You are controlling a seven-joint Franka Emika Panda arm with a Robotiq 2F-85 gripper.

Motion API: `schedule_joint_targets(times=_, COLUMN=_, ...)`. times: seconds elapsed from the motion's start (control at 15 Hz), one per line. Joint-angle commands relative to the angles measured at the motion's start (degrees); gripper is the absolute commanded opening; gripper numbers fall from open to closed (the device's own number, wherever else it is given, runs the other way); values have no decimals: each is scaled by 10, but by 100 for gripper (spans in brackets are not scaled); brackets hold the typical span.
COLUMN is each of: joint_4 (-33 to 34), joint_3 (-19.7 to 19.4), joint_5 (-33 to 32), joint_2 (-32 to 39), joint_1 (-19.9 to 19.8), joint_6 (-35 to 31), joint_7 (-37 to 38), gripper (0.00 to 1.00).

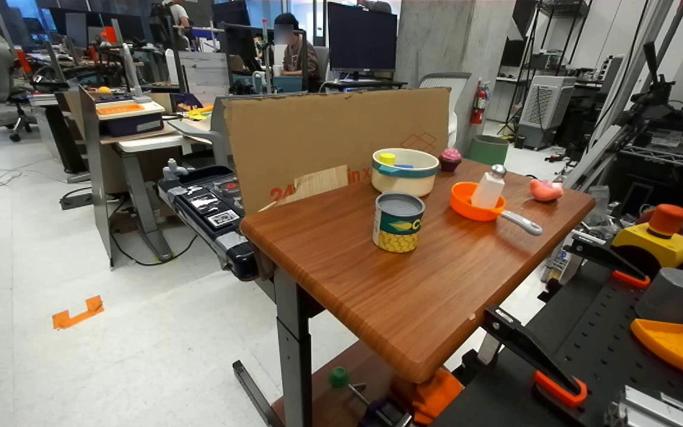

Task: Remove the shaker from the pot

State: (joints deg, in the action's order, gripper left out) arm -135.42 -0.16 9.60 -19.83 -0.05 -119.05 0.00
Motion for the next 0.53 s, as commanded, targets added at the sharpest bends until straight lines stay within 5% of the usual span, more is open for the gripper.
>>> schedule_joint_targets(times=0.0, joint_4=-49, joint_3=-5, joint_5=2, joint_2=-61, joint_1=-11, joint_6=-23, joint_7=35, gripper=100)
schedule_joint_targets(times=0.47, joint_4=-70, joint_3=0, joint_5=-4, joint_2=-97, joint_1=-34, joint_6=-7, joint_7=114, gripper=100)
